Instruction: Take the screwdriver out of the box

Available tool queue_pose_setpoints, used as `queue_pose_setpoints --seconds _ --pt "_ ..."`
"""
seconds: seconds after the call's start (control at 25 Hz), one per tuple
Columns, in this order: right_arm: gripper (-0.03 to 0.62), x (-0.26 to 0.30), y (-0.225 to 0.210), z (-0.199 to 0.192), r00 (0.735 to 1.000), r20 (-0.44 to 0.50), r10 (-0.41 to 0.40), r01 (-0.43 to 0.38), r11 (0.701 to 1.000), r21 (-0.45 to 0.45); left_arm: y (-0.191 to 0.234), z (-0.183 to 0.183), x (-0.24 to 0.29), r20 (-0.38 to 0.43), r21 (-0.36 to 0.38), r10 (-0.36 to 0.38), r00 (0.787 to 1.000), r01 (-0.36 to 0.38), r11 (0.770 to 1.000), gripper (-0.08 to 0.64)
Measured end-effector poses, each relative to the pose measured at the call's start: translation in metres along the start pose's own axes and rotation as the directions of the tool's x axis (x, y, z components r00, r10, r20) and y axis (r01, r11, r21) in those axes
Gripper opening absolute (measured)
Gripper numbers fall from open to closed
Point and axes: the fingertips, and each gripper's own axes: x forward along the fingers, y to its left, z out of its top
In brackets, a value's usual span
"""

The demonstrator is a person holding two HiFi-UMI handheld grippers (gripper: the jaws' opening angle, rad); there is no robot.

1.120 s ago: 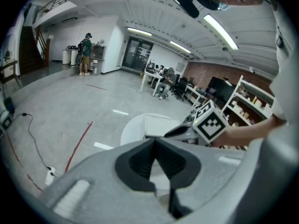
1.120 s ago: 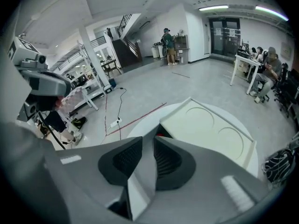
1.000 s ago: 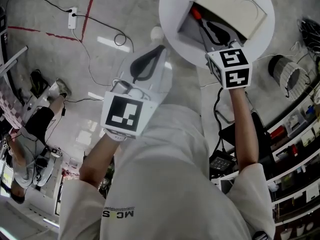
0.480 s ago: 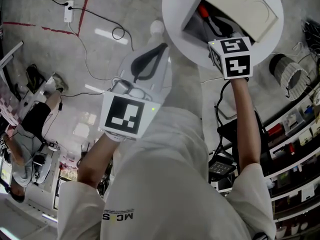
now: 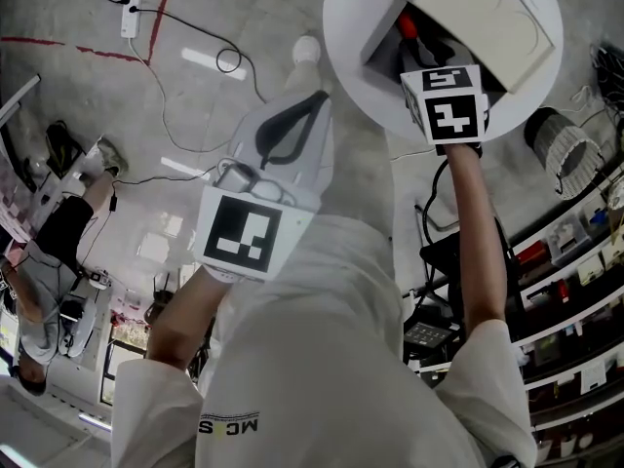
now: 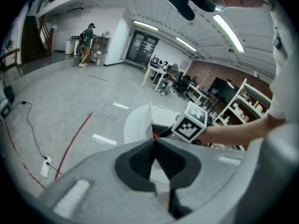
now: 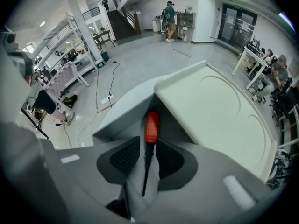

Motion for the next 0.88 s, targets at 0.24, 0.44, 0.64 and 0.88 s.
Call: queue_pose_setpoints --seconds 0.24,0.44,0.64,0.88 --pt "0.095 0.013 -0.008 -0.001 0.999 -0.034 -0.032 0.032 0.999 0.001 0.002 -0.005 0.001 -0.006 -0.005 -0.003 1.000 0.003 1.000 0.002" --pt "0.091 0.017 -0.008 -0.002 0.997 -0.071 -0.041 0.039 0.999 -0.026 0.007 -0.009 -0.005 -0.004 -0.015 0.005 1.000 -0.005 1.000 0.002" --pt "0.086 0.015 -0.008 -0.004 0.996 -0.069 -0.057 0.054 0.998 -0.036 0.005 -0.009 -0.008 0.002 -0.012 0.012 1.000 -0.012 1.000 0.002" --pt "0.084 0.003 -0.007 -0.005 0.997 -0.042 -0.068 0.066 0.997 -0.033 -0.003 -0.010 -0.014 0.013 -0.002 0.009 1.000 -0.009 1.000 0.002"
